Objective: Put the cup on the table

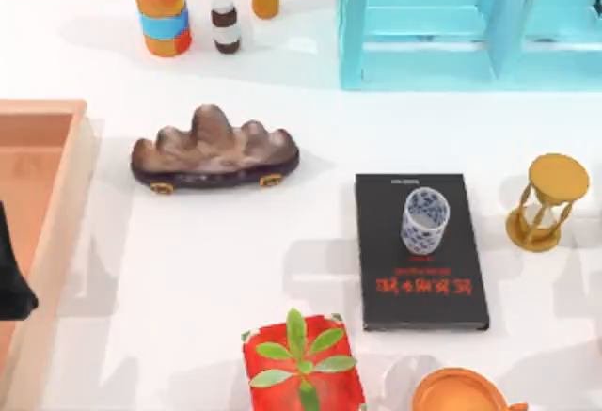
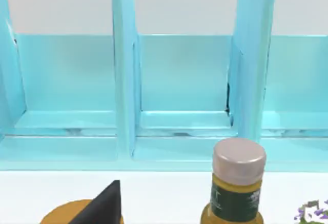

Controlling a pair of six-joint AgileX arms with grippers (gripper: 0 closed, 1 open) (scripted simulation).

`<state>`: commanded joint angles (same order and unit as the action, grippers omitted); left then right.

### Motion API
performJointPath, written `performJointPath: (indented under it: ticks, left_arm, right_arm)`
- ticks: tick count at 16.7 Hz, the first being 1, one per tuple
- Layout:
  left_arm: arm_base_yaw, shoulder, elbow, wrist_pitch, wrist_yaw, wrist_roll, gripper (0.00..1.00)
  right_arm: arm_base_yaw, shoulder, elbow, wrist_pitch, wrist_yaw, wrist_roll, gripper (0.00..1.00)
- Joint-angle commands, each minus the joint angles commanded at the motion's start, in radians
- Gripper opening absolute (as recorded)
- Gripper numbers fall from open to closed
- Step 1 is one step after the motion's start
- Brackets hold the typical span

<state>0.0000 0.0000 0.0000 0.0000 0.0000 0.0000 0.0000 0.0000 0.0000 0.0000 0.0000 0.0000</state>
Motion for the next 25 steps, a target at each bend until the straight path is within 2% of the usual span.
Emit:
performJointPath:
  ticks: [5, 10, 15, 25]
  left_arm:
    - [-0.024, 0.056, 0.057, -0.031, -0.005, -0.021, 1.00]
    - [-0.144, 0.330, 0.340, -0.188, -0.031, -0.126, 1.00]
    - [-0.329, 0.760, 0.789, -0.439, -0.072, -0.293, 1.00]
    - [-0.747, 1.766, 1.844, -1.050, -0.170, -0.689, 1.00]
  right_arm:
    - [0.000, 0.000, 0.000, 0.000, 0.000, 0.000, 1.00]
    - [0.000, 0.000, 0.000, 0.000, 0.000, 0.000, 1.00]
    - [0.000, 0.000, 0.000, 0.000, 0.000, 0.000, 1.00]
    - [0.000, 0.000, 0.000, 0.000, 0.000, 0.000, 1.00]
